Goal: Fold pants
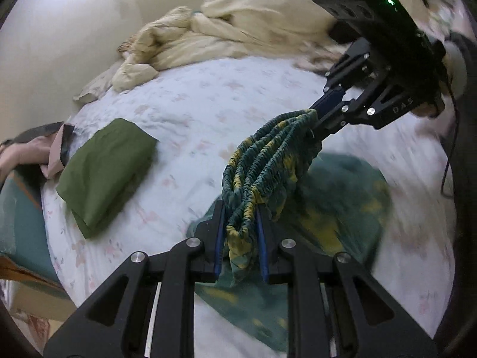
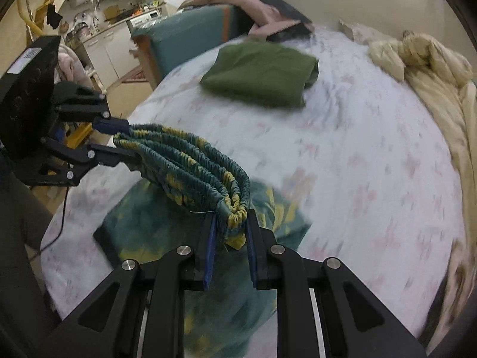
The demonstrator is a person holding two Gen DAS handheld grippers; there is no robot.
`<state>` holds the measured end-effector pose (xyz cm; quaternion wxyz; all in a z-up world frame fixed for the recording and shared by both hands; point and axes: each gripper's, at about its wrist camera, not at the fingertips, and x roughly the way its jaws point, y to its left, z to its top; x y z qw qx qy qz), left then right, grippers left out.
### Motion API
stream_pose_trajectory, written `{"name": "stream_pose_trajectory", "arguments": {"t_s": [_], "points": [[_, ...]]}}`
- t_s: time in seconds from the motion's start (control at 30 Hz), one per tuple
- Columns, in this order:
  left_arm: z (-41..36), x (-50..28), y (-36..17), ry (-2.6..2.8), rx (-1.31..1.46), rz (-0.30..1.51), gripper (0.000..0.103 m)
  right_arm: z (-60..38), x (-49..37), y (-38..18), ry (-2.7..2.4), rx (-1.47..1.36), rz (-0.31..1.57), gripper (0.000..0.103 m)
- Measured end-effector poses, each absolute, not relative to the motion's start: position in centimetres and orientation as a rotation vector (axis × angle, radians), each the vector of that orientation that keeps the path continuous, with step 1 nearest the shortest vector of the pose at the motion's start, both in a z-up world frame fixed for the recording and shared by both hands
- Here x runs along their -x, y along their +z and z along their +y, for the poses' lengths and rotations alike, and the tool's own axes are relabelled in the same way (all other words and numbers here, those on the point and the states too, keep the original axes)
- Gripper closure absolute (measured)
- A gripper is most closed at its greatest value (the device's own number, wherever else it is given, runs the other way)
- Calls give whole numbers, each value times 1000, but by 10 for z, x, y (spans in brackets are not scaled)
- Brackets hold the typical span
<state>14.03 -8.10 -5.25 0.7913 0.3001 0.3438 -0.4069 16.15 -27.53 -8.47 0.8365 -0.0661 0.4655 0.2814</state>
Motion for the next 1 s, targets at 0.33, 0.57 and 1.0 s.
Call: {"name": "stream_pose_trajectory", "arguments": {"t_s": [0.33, 0.57, 1.0], "points": [[-78, -70, -102, -973, -764, 1118, 68, -274, -80, -141, 635, 187, 1285, 78], [-53, -132, -71, -694, -241, 1148, 60, -301, -114, -106, 505, -81, 1105, 78], [-39, -134, -140, -410, 60, 1378, 57, -290, -124, -165, 460, -283, 1309, 78]]}}
